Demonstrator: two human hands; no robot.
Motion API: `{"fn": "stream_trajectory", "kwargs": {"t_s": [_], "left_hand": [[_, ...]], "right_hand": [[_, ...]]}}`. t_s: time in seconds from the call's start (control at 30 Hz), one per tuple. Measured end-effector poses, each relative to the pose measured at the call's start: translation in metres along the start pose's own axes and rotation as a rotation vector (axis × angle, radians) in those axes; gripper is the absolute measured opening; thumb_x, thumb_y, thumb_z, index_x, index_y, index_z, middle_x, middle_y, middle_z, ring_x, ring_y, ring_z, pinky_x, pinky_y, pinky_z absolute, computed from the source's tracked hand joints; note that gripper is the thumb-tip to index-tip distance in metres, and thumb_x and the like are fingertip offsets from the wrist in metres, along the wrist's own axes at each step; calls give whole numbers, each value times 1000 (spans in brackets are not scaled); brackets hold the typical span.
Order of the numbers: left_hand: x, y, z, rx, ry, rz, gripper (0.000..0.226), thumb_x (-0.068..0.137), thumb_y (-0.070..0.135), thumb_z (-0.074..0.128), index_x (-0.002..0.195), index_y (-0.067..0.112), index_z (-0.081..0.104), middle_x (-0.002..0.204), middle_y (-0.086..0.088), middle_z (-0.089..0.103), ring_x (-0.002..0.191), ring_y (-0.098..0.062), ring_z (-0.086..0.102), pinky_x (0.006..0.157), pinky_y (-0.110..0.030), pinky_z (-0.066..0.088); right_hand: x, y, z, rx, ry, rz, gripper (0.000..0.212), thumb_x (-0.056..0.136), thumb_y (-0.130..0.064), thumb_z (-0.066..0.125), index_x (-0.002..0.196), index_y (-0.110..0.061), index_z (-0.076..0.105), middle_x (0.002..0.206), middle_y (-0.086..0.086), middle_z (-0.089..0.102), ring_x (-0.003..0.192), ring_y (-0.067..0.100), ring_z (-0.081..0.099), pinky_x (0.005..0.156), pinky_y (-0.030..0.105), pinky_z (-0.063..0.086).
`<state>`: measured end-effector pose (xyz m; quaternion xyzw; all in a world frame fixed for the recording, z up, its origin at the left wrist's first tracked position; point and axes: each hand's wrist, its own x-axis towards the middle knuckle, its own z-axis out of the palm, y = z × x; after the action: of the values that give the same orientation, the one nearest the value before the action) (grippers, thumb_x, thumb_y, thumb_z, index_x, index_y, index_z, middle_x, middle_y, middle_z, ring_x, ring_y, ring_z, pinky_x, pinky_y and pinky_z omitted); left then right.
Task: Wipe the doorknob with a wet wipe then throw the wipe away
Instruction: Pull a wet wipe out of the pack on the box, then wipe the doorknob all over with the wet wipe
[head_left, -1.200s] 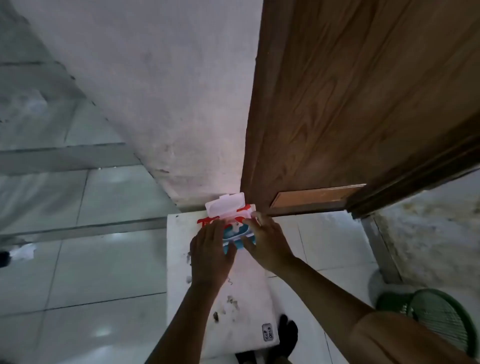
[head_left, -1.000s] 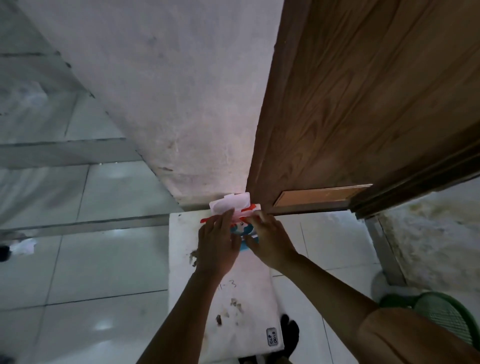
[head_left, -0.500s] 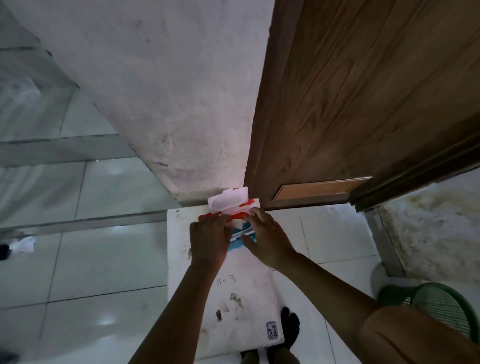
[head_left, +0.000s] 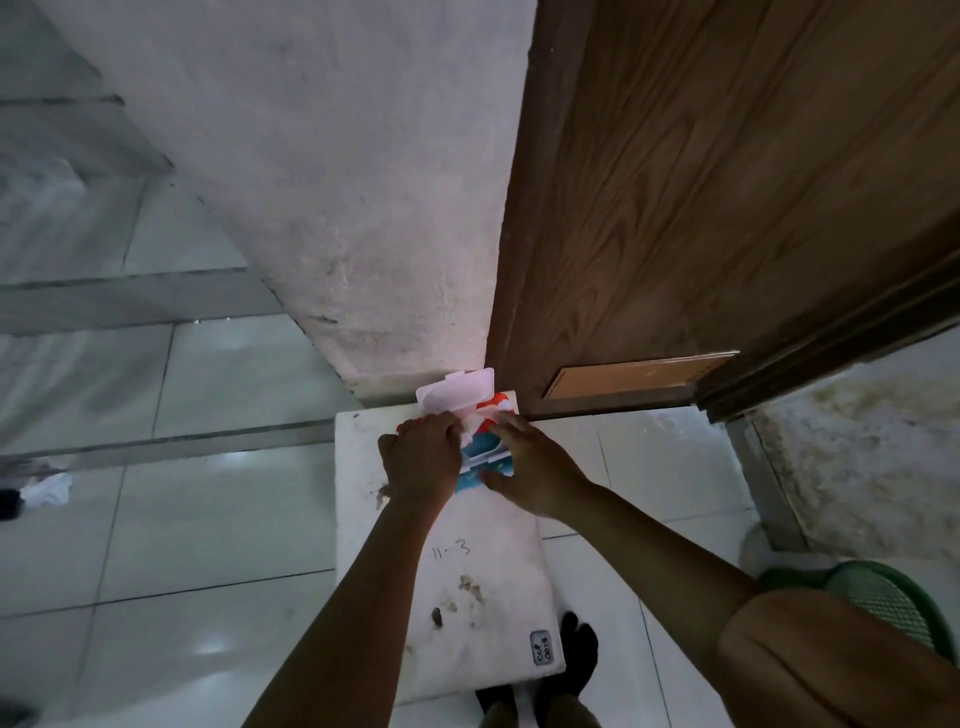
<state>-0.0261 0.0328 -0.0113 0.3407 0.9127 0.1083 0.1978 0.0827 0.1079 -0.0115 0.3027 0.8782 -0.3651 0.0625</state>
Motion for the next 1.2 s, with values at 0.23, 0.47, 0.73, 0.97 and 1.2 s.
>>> {"fn": "stream_trajectory", "kwargs": {"t_s": [0.23,0.47,0.73,0.97,1.2], "left_hand": [[-10,4,-16,-58,57,-13,30,93,36,43,99,12,60,106,-7,68,97,-22,61,86,-28,41],[-28,29,-67,-285,245,-17,27,94,30,44,99,12,63,107,-8,69,92,-24,64,87,-28,46],[-55,87,-122,-508,288,80,25,95,21,43,106,8,62,113,-11,65,99,-25,59,86,-26,40],[-79,180,-160,-707,291,285,19,94,18,45,100,10,60,100,-4,61,89,-15,54,80,-24,40],[-124,299,-168,-1055,97,442,13,92,22,50,94,17,62,82,8,64,70,5,61,60,-4,45]], "right_hand": [[-1,-3,-10,89,-111,92,56,81,-25,67,128,-18,38,138,2,47,117,21,53,91,22,41],[-25,-15,-50,315,-54,102,48,82,-19,66,125,-17,45,130,5,56,116,22,55,101,36,45],[-57,-43,-124,298,212,78,45,89,-34,51,132,-26,40,140,-3,47,124,16,46,90,19,32],[-110,-48,-218,471,528,-145,9,87,-29,57,79,-28,60,80,-3,63,67,-7,55,59,5,39],[-187,-1,-311,551,701,-203,13,85,-18,61,75,-12,65,74,5,67,69,14,59,64,21,45]]}}
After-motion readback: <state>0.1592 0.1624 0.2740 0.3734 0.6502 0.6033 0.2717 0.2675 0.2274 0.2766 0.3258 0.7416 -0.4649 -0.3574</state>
